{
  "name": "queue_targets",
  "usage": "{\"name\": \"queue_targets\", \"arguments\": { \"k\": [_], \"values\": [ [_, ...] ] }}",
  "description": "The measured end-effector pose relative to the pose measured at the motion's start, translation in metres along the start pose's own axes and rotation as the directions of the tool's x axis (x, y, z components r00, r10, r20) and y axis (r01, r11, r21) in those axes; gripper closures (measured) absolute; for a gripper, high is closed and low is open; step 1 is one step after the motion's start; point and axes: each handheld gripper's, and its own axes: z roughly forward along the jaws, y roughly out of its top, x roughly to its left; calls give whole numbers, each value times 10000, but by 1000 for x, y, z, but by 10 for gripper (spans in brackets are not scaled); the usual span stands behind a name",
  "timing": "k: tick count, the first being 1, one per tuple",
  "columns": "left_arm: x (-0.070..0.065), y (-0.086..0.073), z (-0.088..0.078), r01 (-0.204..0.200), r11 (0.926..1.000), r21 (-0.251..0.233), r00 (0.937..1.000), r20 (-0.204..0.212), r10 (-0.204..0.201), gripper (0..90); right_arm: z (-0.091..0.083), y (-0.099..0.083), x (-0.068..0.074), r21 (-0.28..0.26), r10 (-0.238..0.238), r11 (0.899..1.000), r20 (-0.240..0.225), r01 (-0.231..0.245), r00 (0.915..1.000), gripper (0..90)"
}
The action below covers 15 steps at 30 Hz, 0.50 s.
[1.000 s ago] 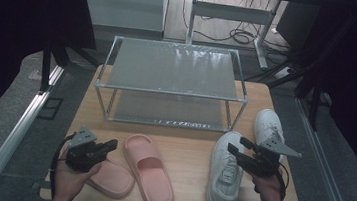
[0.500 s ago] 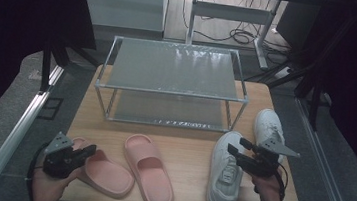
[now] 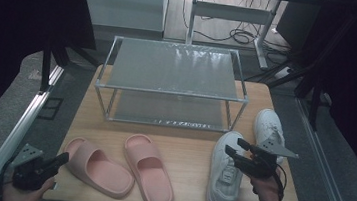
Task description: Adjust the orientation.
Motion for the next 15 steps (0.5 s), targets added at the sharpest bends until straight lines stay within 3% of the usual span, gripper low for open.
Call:
{"name": "queue_targets", "arguments": {
  "k": [4, 8, 15],
  "values": [
    [12, -21, 4, 458, 9986, 266, 9985, -313, -450, 900, 0, 0, 1, 26, -19, 10000, -12, 19, 10000, 414],
    [18, -30, 7, 671, 9967, 447, 9971, -389, -654, 900, -1, 0, 0, 8, 8, 10000, 34, -8, 10000, 414],
    [18, -36, 11, 691, 9955, 644, 9968, -448, -663, 900, 0, -2, -1, 84, 52, 10000, 102, -53, 9999, 414]
  ]
}}
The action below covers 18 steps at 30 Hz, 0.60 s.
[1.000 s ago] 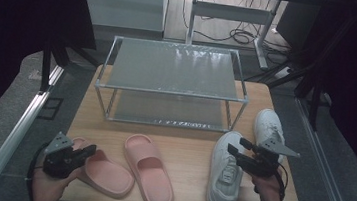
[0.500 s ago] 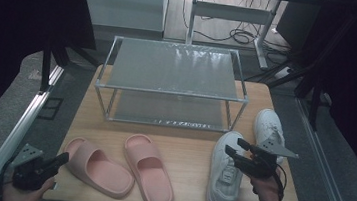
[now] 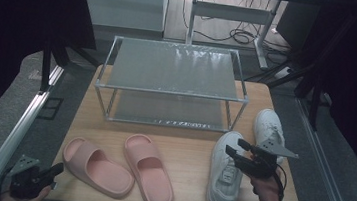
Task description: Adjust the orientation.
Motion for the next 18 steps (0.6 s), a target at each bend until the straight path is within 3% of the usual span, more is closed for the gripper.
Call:
{"name": "queue_targets", "arguments": {
  "k": [13, 18],
  "values": [
    [-5, -4, 6, -174, 9992, 368, 9996, 236, 166, 899, -6, -4, -2, 22, 130, 9999, 240, -130, 9996, 415],
    [-6, -3, 16, -167, 9986, 504, 9991, 405, 147, 899, -5, -5, -3, 64, 140, 9999, 281, -142, 9995, 415]
  ]
}}
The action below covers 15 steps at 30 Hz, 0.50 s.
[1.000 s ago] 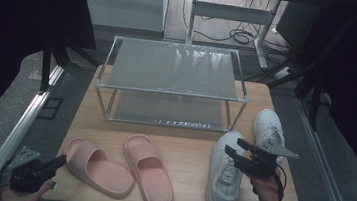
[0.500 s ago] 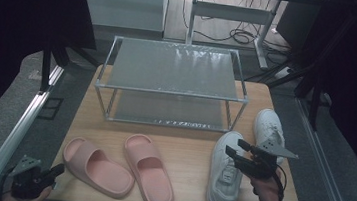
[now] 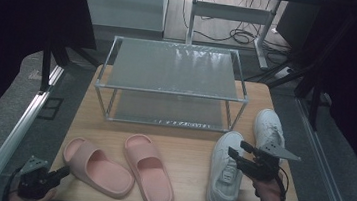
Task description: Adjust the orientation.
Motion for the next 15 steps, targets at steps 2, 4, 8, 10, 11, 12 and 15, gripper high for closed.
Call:
{"name": "queue_targets", "arguments": {
  "k": [2, 4, 8, 10, 11, 12, 15],
  "values": [
    [0, 4, 6, 1, 10000, 40, 10000, 9, -1, 898, 0, 0, 0, -7, -7, 10000, -7, 7, 10000, 414],
    [0, 7, 9, -55, 10000, 49, 10000, -17, 55, 899, -1, 0, 0, -14, -18, 10000, -11, 18, 10000, 414],
    [1, 13, 14, -75, 9999, 86, 10000, 12, 75, 899, 0, 0, 0, 1, -14, 10000, -8, 14, 10000, 414],
    [2, 16, 17, -73, 9999, 96, 10000, 36, 73, 899, 0, 0, 0, 14, -27, 10000, -4, 27, 10000, 414],
    [3, 18, 19, -72, 9999, 94, 10000, 32, 72, 899, 0, 0, 0, 16, -28, 10000, -6, 28, 10000, 414],
    [4, 21, 21, -85, 9999, 109, 10000, 49, 84, 899, 0, 0, 0, 17, -30, 10000, -9, 30, 10000, 414],
    [6, 27, 27, -147, 9998, 145, 9998, 140, 145, 898, 1, -1, 0, 35, -32, 10000, -16, 32, 10000, 414]
  ]
}}
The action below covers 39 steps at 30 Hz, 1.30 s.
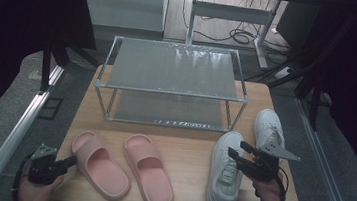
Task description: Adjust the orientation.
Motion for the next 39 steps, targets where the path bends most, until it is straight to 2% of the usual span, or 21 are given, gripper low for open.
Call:
{"name": "queue_targets", "arguments": {
  "k": [5, 16, 21, 23, 28, 30, 32, 33, 34, 39],
  "values": [
    [2, 12, 12, -43, 10000, 75, 9998, 189, 41, 898, 1, -1, 0, 40, -11, 10000, 6, 11, 10000, 414],
    [4, 37, 36, -236, 9993, 280, 9992, 335, 227, 899, 2, -3, -1, 102, 2, 9999, 22, -3, 10000, 414],
    [4, 40, 39, -301, 9990, 330, 9990, 348, 290, 898, 2, -3, -1, 106, 25, 9999, 39, -26, 10000, 414],
    [4, 39, 36, -286, 9991, 315, 9991, 328, 275, 893, 1, -3, -2, 111, 26, 9999, 55, -26, 10000, 414],
    [3, 29, 12, -256, 9997, -16, 9990, 379, 257, 891, 0, -4, -3, 75, 52, 10000, 108, -53, 9999, 414],
    [-2, 20, -5, -221, 9995, -235, 9975, 659, 236, 891, -2, -4, -3, 63, 72, 10000, 140, -73, 9999, 414],
    [-4, 17, -9, -228, 9993, -300, 9967, 767, 251, 892, -2, -4, -3, 59, 82, 9999, 146, -83, 9999, 414],
    [-11, 11, -16, -260, 9988, -415, 9947, 988, 300, 891, -1, -4, -2, 67, 71, 10000, 146, -72, 9999, 414],
    [-11, 11, -16, -260, 9988, -415, 9947, 988, 300, 891, -1, -4, -2, 67, 71, 10000, 146, -72, 9999, 414],
    [-28, 1, -20, -544, 9979, -354, 9899, 1290, 585, 890, 0, -4, -1, 114, 34, 9999, 104, -35, 9999, 414]
  ]
}}
